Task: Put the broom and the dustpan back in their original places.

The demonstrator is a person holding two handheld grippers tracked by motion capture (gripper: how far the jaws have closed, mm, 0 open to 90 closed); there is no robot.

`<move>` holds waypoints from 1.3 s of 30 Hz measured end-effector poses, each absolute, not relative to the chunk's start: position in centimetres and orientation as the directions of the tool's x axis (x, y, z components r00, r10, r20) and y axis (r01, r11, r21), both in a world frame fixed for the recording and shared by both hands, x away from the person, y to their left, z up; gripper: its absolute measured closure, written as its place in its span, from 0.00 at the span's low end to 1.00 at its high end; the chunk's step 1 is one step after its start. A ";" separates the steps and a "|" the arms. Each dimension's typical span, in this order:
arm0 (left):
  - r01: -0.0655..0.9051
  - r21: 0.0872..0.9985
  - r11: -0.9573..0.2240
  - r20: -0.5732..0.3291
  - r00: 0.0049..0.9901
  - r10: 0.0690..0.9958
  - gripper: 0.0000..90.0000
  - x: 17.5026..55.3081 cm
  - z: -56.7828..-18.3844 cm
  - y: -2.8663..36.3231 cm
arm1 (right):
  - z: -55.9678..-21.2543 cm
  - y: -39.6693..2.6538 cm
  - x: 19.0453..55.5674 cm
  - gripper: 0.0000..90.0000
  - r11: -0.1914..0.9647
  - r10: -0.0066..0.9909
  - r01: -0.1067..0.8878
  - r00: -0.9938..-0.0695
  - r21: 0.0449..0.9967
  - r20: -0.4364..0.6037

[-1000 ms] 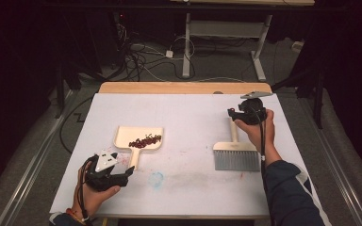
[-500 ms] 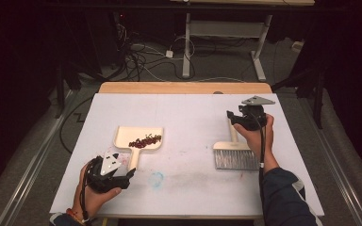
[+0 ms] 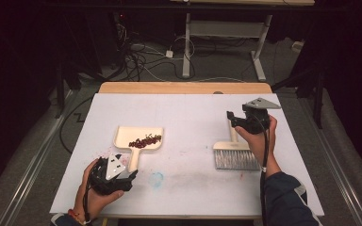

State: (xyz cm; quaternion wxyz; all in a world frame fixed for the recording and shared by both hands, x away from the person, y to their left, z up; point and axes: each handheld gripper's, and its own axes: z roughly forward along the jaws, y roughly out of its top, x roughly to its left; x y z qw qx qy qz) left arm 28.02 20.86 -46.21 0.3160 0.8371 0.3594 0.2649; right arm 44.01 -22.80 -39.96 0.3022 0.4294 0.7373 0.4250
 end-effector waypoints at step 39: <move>0.388 0.723 -0.572 0.236 0.640 0.732 0.23 27.6 -46.4 20.2 | -37.4 -22.3 36.7 0.25 0.395 0.809 0.215 -0.542 0.893 -0.227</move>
